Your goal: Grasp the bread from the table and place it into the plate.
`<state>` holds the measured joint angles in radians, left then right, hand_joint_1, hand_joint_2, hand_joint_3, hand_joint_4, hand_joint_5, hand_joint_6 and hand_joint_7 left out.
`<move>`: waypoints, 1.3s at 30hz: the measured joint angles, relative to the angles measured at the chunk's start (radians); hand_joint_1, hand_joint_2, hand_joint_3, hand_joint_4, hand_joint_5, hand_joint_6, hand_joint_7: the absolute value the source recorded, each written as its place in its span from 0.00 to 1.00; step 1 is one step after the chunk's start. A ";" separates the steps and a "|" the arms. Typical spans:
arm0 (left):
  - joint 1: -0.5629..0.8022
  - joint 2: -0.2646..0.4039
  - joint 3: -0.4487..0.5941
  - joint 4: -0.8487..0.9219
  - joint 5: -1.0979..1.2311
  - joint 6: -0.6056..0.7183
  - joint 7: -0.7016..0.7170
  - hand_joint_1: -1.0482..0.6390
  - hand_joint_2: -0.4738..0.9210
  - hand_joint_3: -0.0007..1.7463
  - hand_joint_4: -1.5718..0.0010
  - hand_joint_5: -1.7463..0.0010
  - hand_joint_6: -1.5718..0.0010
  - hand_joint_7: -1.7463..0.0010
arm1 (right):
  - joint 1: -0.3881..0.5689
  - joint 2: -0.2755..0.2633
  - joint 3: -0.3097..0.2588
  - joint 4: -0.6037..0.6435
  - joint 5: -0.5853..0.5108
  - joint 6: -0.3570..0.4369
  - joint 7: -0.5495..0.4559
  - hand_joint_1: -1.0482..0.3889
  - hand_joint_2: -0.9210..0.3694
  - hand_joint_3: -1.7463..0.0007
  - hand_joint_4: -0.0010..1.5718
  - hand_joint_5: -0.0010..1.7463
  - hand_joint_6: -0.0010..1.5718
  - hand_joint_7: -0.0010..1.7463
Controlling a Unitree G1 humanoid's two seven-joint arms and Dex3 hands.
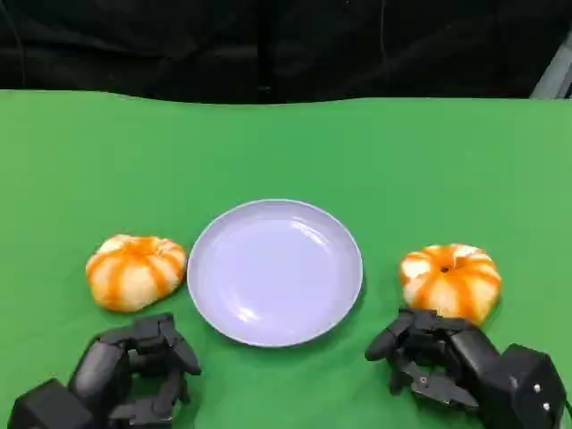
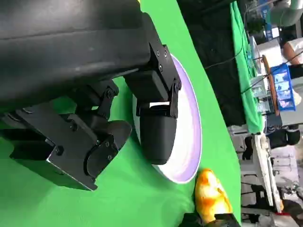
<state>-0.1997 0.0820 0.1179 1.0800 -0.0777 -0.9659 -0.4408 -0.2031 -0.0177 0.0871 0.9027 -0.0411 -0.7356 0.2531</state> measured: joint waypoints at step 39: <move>-0.006 0.025 0.039 -0.054 -0.057 -0.003 -0.021 0.51 0.95 0.15 0.44 0.78 0.45 0.88 | 0.008 0.012 -0.029 0.003 0.007 -0.008 0.009 0.75 0.02 0.64 0.43 0.97 0.44 0.79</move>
<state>-0.2061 0.1067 0.1569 1.0262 -0.1343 -0.9691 -0.4623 -0.1951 -0.0053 0.0585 0.9060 -0.0341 -0.7435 0.2622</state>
